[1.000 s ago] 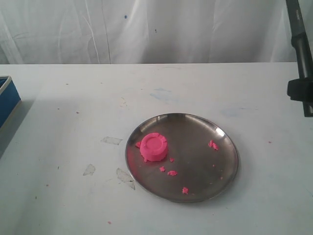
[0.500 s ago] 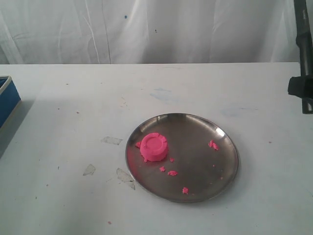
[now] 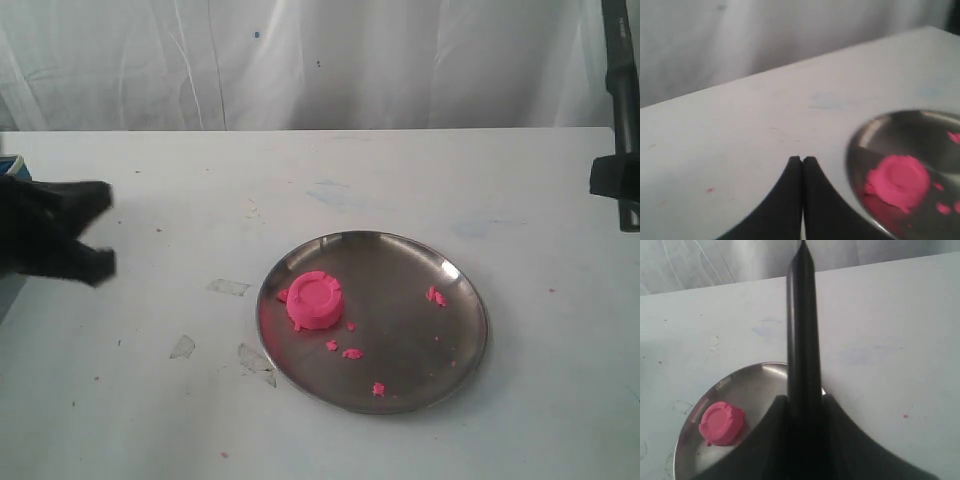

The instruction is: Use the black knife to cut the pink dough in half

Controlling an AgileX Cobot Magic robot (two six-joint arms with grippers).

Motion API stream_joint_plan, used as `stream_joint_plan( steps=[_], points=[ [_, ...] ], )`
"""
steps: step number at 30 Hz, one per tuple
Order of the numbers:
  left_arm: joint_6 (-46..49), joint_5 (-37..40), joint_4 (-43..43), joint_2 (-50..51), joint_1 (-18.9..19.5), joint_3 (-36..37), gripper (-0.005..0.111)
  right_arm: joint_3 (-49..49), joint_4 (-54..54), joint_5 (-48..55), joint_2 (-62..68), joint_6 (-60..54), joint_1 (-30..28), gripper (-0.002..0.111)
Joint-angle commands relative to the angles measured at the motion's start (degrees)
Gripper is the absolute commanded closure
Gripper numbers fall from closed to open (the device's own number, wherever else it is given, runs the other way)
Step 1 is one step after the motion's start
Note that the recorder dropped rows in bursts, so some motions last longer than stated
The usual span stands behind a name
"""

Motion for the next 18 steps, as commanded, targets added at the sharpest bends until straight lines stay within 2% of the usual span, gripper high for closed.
stream_joint_plan(
  steps=[1,2,6,8,10,12,18],
  points=[
    [-0.59,-4.63,17.24,5.69,-7.91,-1.56,0.107,1.22,-0.68,-1.12,0.08,-1.97,-0.07,0.108],
    [-3.67,0.28,17.24,6.68,-9.87,-2.88,0.107,1.37,-0.68,-1.0,0.23,-3.02,-0.07,0.108],
    [-16.74,32.68,20.72,11.12,-16.17,-11.19,0.107,1.47,-0.57,2.33,1.97,-8.98,1.58,0.108],
    [-16.61,39.87,22.26,12.94,-18.33,-14.92,0.107,0.94,-0.57,5.21,3.68,-10.8,3.65,0.108],
    [-16.59,40.77,22.15,14.36,-19.71,-17.22,0.107,-0.39,-2.38,9.85,6.43,-10.94,6.05,0.108],
    [-16.19,37.14,22.28,15.98,-21.02,-18.4,0.107,-2.17,-4.55,13.84,9.66,-10.2,8.04,0.108],
    [-16.57,16.44,35.74,23.46,-22.25,-18.51,0.107,-8.67,-13.14,17.63,19.69,-2.88,11.64,0.108]
  ],
)
